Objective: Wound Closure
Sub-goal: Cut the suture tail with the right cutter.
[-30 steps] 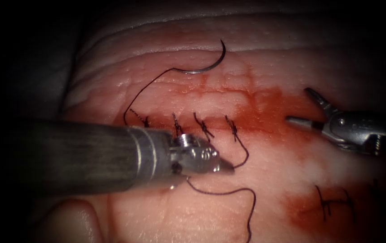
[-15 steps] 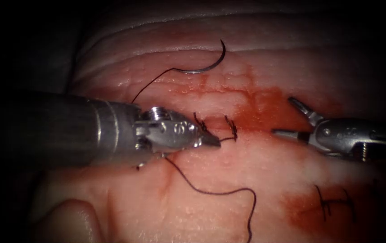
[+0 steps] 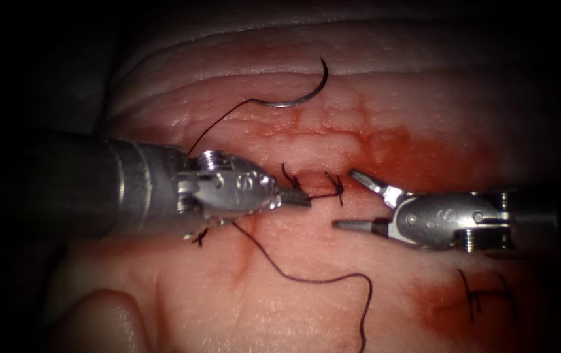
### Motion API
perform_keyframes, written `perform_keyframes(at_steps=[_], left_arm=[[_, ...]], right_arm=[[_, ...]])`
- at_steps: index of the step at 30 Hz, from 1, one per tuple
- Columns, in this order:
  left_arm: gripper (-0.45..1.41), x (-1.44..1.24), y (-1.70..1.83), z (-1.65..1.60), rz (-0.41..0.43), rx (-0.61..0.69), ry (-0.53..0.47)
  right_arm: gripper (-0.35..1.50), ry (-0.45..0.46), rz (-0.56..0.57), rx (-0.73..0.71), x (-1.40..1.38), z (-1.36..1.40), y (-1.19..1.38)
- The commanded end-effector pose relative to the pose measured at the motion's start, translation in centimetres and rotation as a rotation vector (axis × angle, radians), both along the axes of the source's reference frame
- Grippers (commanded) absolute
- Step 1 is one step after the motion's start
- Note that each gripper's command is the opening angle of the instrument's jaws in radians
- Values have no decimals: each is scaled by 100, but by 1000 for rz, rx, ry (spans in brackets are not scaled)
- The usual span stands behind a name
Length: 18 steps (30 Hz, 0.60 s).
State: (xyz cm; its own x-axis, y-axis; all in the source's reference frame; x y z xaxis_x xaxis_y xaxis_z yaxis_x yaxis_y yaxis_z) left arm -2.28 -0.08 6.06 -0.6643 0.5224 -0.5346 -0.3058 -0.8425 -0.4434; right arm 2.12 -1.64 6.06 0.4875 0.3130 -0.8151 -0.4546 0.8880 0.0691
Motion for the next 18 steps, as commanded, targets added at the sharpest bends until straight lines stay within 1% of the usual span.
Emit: perform_keyframes(at_steps=[1, 3, 7, 9, 13, 14, 16, 18], left_arm=[[-45, -6, -1, 5, 0, -1, 0], [-45, -7, -2, 5, -1, -2, 2], [-45, -11, -4, 3, -1, -7, 6], [-45, -13, -5, 2, -3, -7, 8], [-45, -15, -7, 1, -7, -9, 14], [-45, -15, -8, 1, -7, -9, 14], [-45, -16, -9, 0, -5, -15, 14], [-45, -17, -10, -1, -4, -12, 14]], right_arm=[[93, -1, 5, 0, 12, 5, -4], [84, -2, 4, -13, 15, 7, -2], [84, -10, 5, -51, 24, 9, 2], [91, -19, 4, -67, 32, 9, 3], [91, -18, -7, -89, 45, 10, 2], [88, -17, -8, -90, 47, 10, 1], [64, -13, -8, -93, 48, 10, 1], [57, -10, -7, -94, 48, 10, 2]])
